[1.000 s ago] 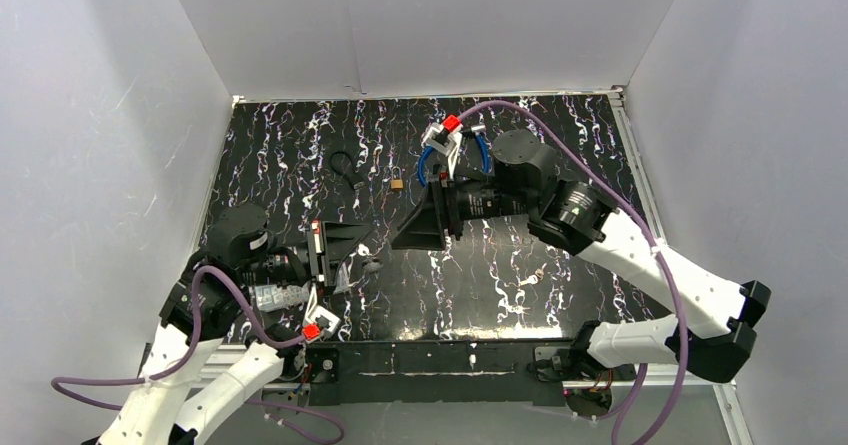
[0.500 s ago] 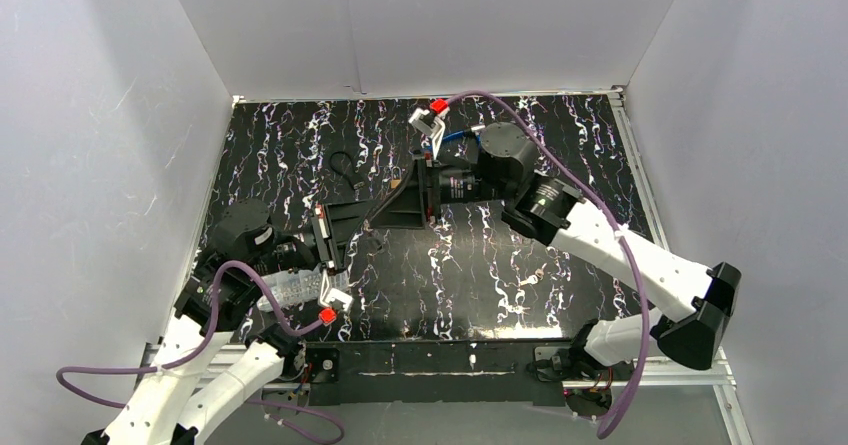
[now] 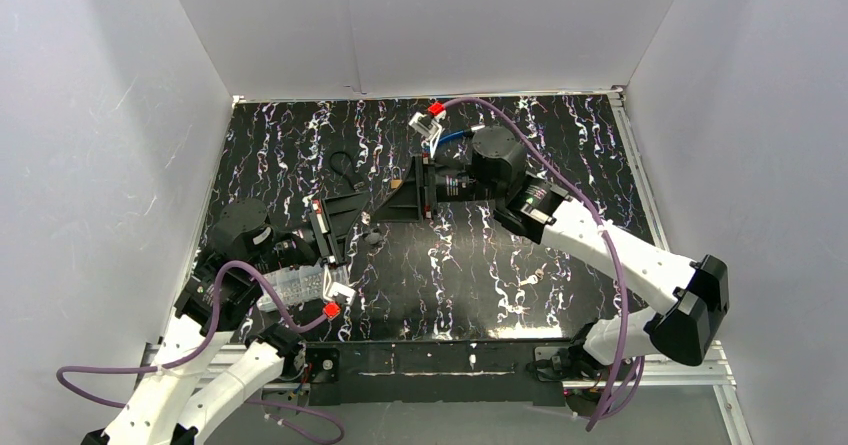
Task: Unlock with the key
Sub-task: Pick up the key from the center of the board.
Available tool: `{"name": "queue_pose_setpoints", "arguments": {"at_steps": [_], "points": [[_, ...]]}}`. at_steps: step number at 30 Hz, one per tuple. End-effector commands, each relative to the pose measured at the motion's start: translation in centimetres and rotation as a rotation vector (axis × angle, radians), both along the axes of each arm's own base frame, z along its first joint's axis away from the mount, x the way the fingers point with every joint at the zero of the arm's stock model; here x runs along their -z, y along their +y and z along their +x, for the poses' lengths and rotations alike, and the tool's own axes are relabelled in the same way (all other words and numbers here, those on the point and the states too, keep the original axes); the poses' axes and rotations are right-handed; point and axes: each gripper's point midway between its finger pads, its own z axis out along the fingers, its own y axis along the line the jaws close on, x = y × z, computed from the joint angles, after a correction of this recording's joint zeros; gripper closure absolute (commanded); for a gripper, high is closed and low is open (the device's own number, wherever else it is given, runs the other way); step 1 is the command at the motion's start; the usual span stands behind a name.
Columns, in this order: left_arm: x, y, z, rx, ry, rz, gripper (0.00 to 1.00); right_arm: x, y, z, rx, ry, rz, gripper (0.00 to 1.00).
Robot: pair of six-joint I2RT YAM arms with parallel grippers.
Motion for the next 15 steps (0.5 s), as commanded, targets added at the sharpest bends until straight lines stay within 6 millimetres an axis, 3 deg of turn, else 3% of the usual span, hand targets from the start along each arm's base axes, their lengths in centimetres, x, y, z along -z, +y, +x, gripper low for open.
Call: {"name": "queue_pose_setpoints", "arguments": {"at_steps": [1, 9, 15], "points": [[-0.9, -0.23, -0.24, 0.022, -0.126, 0.036, 1.0, -2.94, 0.05, -0.49, -0.042, -0.029, 0.115, 0.58], [-0.73, -0.25, 0.22, 0.01, -0.136, 0.047, 1.0, -3.36, 0.68, -1.01, -0.11, 0.013, 0.161, 0.78], [-0.81, -0.21, 0.47, 0.0, -0.144, 0.048, 1.0, -2.65, 0.82, -0.94, -0.123, 0.045, 0.152, 0.81]]}}
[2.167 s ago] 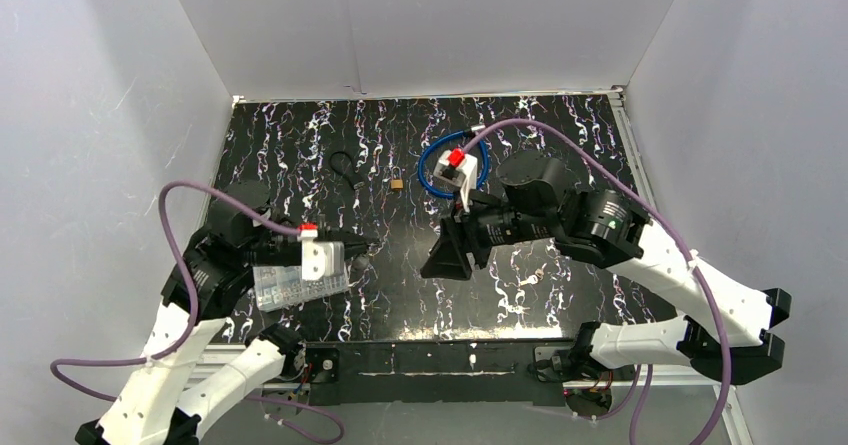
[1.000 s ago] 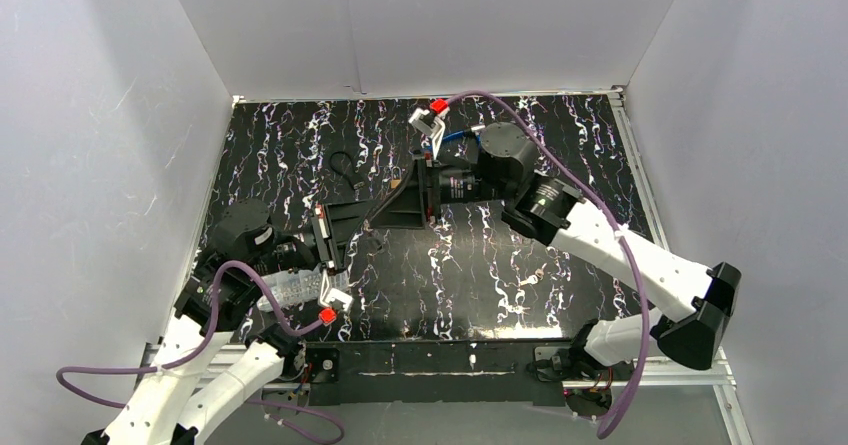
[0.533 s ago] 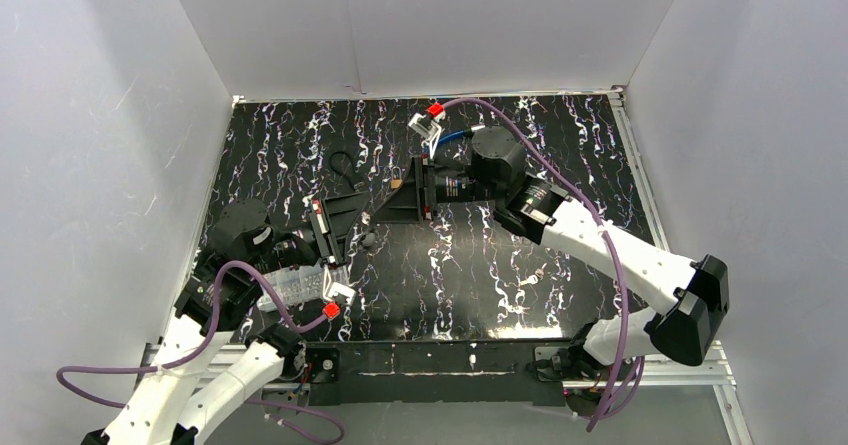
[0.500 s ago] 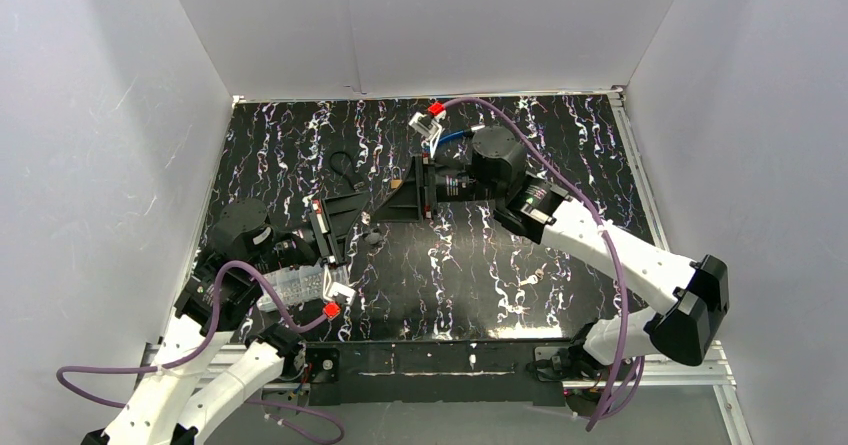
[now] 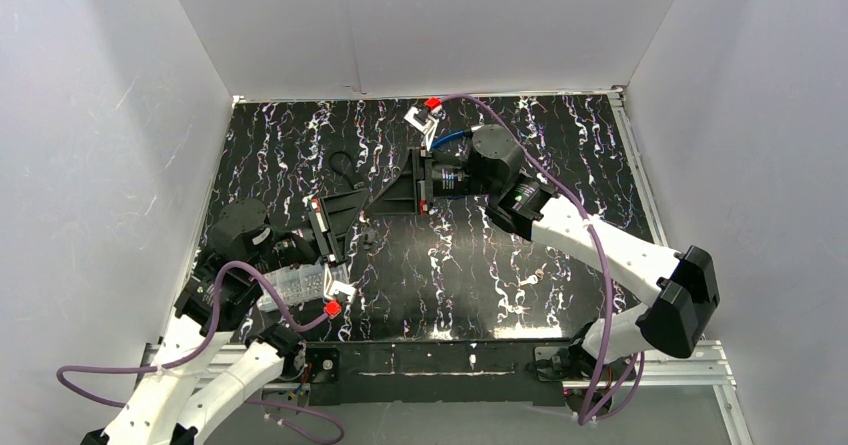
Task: Unlock with the key
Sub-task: Pick up the key from the center of the board.
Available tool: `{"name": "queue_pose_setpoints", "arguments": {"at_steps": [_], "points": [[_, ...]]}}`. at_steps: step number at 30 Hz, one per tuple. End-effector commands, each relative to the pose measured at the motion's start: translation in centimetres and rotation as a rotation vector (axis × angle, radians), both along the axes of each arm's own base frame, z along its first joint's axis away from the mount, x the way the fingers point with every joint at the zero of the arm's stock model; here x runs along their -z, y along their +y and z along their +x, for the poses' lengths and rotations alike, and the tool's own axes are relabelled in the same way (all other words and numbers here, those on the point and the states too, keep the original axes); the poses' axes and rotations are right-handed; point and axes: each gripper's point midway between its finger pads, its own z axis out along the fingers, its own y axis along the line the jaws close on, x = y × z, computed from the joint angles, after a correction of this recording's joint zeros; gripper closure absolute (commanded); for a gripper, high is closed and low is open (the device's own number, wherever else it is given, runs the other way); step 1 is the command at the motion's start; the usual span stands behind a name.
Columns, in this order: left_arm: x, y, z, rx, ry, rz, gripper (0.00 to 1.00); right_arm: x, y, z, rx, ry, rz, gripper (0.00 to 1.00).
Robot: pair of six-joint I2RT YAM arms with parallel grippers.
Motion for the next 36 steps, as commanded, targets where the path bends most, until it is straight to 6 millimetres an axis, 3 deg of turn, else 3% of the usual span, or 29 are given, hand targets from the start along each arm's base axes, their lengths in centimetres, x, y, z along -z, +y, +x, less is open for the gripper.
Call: {"name": "queue_pose_setpoints", "arguments": {"at_steps": [1, 16, 18, 21, 25, 30, 33, 36], "points": [[-0.6, -0.4, 0.2, 0.019, -0.131, 0.053, 1.0, -1.1, -0.1, -0.9, -0.055, -0.011, 0.059, 0.81], [-0.5, -0.3, 0.3, 0.01, -0.119, 0.054, 1.0, -0.1, 0.3, 0.1, -0.038, 0.04, 0.036, 0.68], [-0.5, -0.3, 0.3, 0.01, -0.119, 0.055, 1.0, -0.3, 0.2, 0.2, -0.034, 0.042, 0.045, 0.74], [-0.6, -0.3, 0.3, 0.011, -0.123, 0.055, 1.0, -0.7, 0.3, 0.2, -0.037, 0.046, 0.064, 0.98], [-1.0, -0.3, 0.0, 0.014, -0.117, 0.037, 1.0, -1.0, 0.0, 0.1, -0.041, 0.053, 0.074, 0.99], [-2.5, 0.0, -0.8, 0.02, -0.048, -0.064, 0.74, -0.7, -2.1, 0.5, -0.023, 0.049, 0.065, 0.99], [-3.2, 0.6, -1.7, 0.012, 0.07, -0.136, 0.42, -0.3, -3.3, 0.1, -0.034, -0.011, 0.023, 0.99], [-2.0, 1.5, -3.8, 0.012, 0.297, -0.1, 0.08, 0.7, -4.1, -0.7, -0.065, -0.097, -0.054, 0.99]]}}
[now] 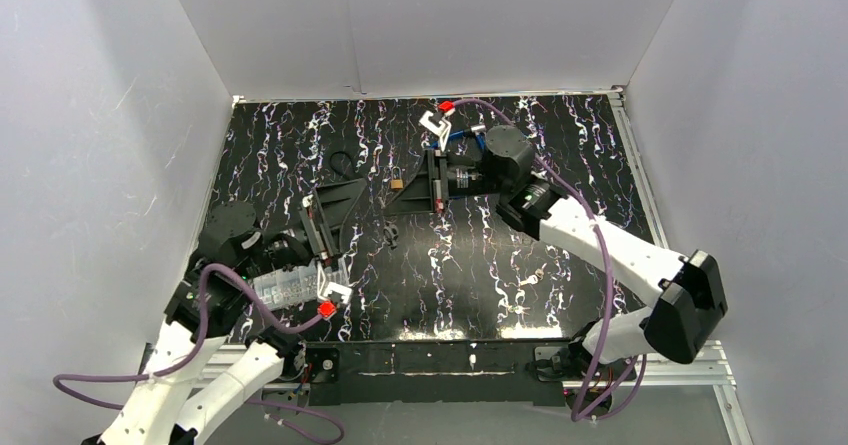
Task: Unlock with the key
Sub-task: Pick up the key from the center of the board.
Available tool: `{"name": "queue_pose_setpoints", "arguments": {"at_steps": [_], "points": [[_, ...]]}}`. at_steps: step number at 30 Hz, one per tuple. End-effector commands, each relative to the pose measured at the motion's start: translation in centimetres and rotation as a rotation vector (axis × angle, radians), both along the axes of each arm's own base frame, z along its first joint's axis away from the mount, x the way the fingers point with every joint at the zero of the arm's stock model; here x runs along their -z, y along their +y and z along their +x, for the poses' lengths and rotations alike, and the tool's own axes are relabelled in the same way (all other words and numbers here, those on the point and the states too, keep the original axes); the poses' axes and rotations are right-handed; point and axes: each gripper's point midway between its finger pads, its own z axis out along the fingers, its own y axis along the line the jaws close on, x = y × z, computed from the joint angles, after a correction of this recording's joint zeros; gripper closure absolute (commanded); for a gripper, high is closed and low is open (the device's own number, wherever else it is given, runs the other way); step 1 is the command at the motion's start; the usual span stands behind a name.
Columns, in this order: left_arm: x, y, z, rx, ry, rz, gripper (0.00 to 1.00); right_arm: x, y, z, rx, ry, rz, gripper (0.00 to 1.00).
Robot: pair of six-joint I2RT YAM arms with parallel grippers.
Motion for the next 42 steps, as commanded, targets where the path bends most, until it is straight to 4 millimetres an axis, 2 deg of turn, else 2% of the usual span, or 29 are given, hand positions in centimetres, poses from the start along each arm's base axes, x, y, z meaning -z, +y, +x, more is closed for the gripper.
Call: {"name": "queue_pose_setpoints", "arguments": {"at_steps": [1, 3, 7, 11, 14, 16, 18, 21, 23, 26, 30, 34, 35, 36, 39, 42], "points": [[-0.2, 1.1, -3.9, 0.038, 0.296, -0.018, 0.03, -1.2, -2.2, -2.3, -0.085, -0.191, -0.031, 0.99], [1.0, 1.5, -5.0, 0.037, 0.41, 0.022, 0.02, -0.8, -2.7, -2.8, -0.106, -0.229, -0.066, 0.99], [3.1, 2.0, -6.4, 0.044, 0.529, 0.07, 0.02, 0.0, -3.6, -3.4, -0.117, -0.278, -0.131, 0.99], [3.4, 1.5, -7.4, 0.049, 0.732, 0.005, 0.02, 0.1, -3.8, -3.9, -0.11, -0.331, -0.174, 0.99], [1.5, 0.5, -6.4, -0.067, 1.124, -0.199, 0.02, -0.1, -3.7, -4.4, -0.099, -0.367, -0.194, 0.99], [1.6, -0.1, -6.2, -0.158, 1.384, -0.245, 0.02, -0.2, -3.6, -4.9, -0.095, -0.398, -0.207, 0.99], [1.7, -0.8, -7.0, -0.184, 1.574, -0.266, 0.02, -0.3, -3.6, -5.4, -0.09, -0.424, -0.219, 0.99], [1.4, -1.9, -7.5, -0.176, 1.755, -0.351, 0.02, -0.6, -3.7, -6.1, -0.085, -0.45, -0.224, 0.99], [1.2, -2.3, -8.0, -0.161, 1.835, -0.374, 0.04, -0.9, -3.9, -6.5, -0.078, -0.466, -0.22, 0.99], [0.7, -2.8, -8.7, -0.146, 1.945, -0.387, 0.12, -1.5, -4.3, -7.0, -0.067, -0.496, -0.212, 0.99], [-1.1, -3.7, -9.5, -0.064, 2.05, -0.388, 0.21, -2.6, -4.7, -7.1, -0.027, -0.531, -0.206, 0.99], [-2.4, -4.3, -9.9, -0.028, 2.146, -0.384, 0.41, -3.6, -4.8, -7.1, 0.01, -0.548, -0.195, 0.99], [-2.4, -4.4, -9.9, -0.031, 2.17, -0.384, 0.44, -3.8, -4.8, -7.3, 0.014, -0.553, -0.192, 0.99], [-2.3, -4.5, -9.9, -0.034, 2.184, -0.384, 0.43, -4.1, -4.8, -7.4, 0.018, -0.558, -0.188, 0.99], [-2.1, -4.6, -9.6, -0.047, 2.196, -0.392, 0.32, -4.8, -4.6, -7.4, 0.032, -0.569, -0.185, 0.99], [-2.3, -4.8, -9.5, -0.039, 2.204, -0.389, 0.3, -5.0, -4.2, -7.2, 0.036, -0.575, -0.195, 0.99]]}}
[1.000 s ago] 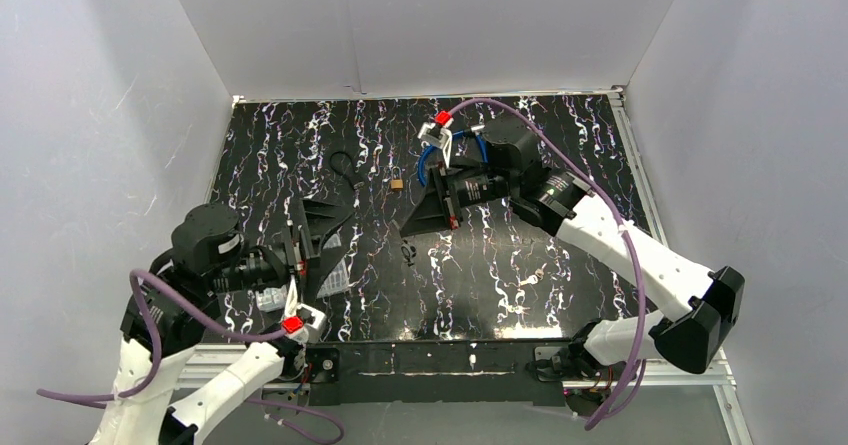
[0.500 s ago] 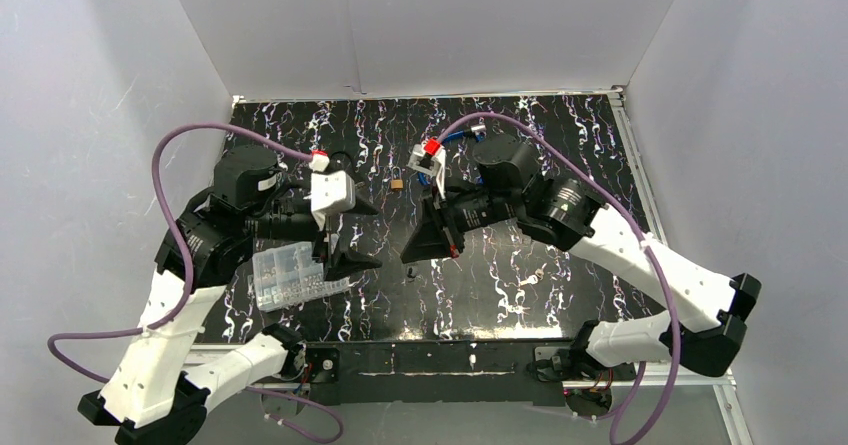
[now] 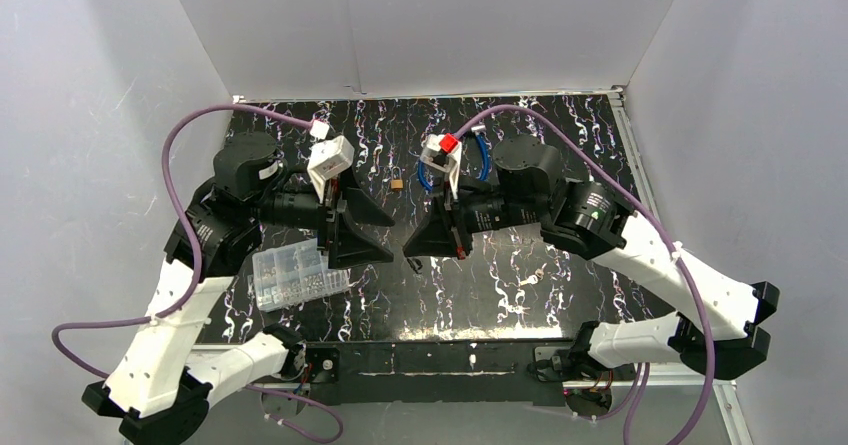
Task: Unlock with the key
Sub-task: Pick up the key from the center of the board.
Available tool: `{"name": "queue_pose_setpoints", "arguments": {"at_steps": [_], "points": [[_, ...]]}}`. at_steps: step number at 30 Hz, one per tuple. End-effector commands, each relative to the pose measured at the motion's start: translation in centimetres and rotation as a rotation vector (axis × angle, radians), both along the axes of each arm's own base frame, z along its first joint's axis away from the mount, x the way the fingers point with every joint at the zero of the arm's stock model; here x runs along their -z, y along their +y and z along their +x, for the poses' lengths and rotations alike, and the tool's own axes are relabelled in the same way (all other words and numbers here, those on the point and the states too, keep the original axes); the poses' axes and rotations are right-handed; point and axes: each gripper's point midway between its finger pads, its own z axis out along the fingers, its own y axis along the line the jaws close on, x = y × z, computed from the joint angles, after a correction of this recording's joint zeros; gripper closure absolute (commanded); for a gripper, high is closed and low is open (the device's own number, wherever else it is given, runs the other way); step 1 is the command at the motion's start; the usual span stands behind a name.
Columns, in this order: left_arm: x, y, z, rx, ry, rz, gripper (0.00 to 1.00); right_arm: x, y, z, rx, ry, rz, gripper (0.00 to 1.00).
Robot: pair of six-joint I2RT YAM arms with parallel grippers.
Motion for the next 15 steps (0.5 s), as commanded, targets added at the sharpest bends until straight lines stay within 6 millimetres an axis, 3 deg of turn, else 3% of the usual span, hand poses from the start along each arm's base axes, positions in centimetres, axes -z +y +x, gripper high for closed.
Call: {"name": "queue_pose_setpoints", "arguments": {"at_steps": [1, 5, 7, 15], "points": [[-1.1, -0.2, -0.8, 0.036, 0.047, -0.03, 0.3, -3.1, 0.2, 0.4, 0.027, -0.065, 0.062, 0.99], [-0.8, -0.1, -0.4, 0.016, 0.031, -0.023, 0.24, -3.6, 0.6, 0.5, 0.024, -0.074, 0.069, 0.99], [-0.8, -0.1, -0.2, 0.006, 0.015, -0.022, 0.25, -3.8, 0.8, 0.6, 0.024, -0.075, 0.07, 0.99], [-1.1, 0.0, 0.5, -0.04, -0.015, -0.014, 0.58, -3.0, 1.0, 0.9, 0.032, -0.068, 0.045, 0.99]]}}
